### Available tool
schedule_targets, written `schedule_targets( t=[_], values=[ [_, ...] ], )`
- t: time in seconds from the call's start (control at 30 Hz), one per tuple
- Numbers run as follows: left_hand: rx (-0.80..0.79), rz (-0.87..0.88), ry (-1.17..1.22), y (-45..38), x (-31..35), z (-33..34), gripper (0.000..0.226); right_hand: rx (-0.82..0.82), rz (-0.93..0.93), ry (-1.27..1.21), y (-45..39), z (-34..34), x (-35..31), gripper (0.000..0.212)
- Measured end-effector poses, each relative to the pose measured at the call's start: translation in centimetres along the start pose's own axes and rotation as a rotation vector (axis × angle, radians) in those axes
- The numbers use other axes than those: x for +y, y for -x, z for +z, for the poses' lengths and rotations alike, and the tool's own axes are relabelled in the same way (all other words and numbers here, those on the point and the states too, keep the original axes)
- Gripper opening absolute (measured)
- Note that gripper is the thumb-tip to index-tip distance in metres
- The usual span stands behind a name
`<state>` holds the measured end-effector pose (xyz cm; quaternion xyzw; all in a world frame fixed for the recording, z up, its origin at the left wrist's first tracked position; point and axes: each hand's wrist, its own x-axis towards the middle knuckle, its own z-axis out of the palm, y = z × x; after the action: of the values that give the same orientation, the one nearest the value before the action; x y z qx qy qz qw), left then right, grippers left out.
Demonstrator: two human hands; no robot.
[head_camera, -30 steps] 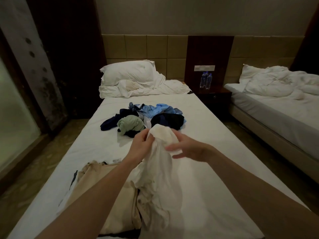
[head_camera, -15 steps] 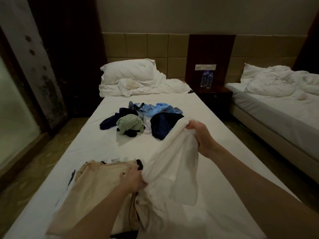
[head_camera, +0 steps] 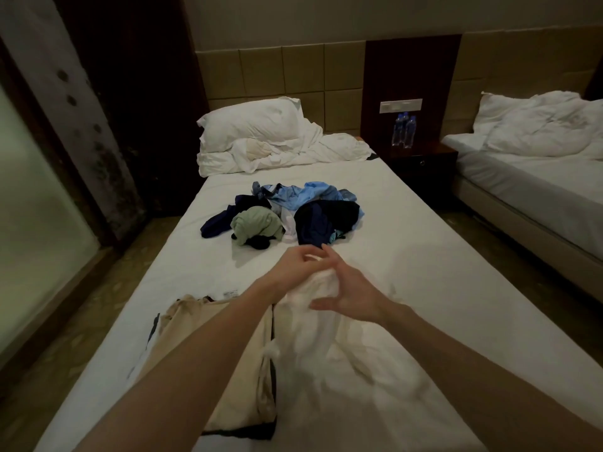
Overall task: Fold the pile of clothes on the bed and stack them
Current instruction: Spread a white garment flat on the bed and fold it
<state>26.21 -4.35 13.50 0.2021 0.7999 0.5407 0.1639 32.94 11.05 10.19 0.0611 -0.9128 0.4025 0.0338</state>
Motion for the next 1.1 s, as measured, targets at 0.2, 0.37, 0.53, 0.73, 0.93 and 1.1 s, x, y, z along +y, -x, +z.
schedule_targets(
  t=[0.2,0.37,0.53,0.73,0.93,1.1],
  values=[
    [0.162,0.003,0.164,1.1,-1.8,-0.2,0.057,0.357,-0.029,0.045,-1.2,-0.6,-0.5,0.023],
    [-0.192,-0.210,-0.110,3.4,-7.0,1.7,0.074,0.528,0.038,-0.313,-1.9,-3.2,-1.8,0.012],
    [-0.175,-0.167,-0.136,3.2,-7.9,2.8,0.041,0.528,-0.049,-0.518,-1.0,-6.2,-2.4,0.022],
    [0.044,-0.232,0.222,4.0,-6.9,0.3,0.024,0.572,0.157,-0.598,0.2,-8.4,-0.4,0.021],
    [0.397,-0.049,0.210,4.3,-5.1,-3.4,0.009,0.560,0.240,-0.602,1.0,-7.3,2.2,0.019],
    [0.448,0.067,0.148,4.6,-3.0,-5.6,0.018,0.502,0.224,-0.252,0.8,-5.0,2.3,0.066]
  ],
)
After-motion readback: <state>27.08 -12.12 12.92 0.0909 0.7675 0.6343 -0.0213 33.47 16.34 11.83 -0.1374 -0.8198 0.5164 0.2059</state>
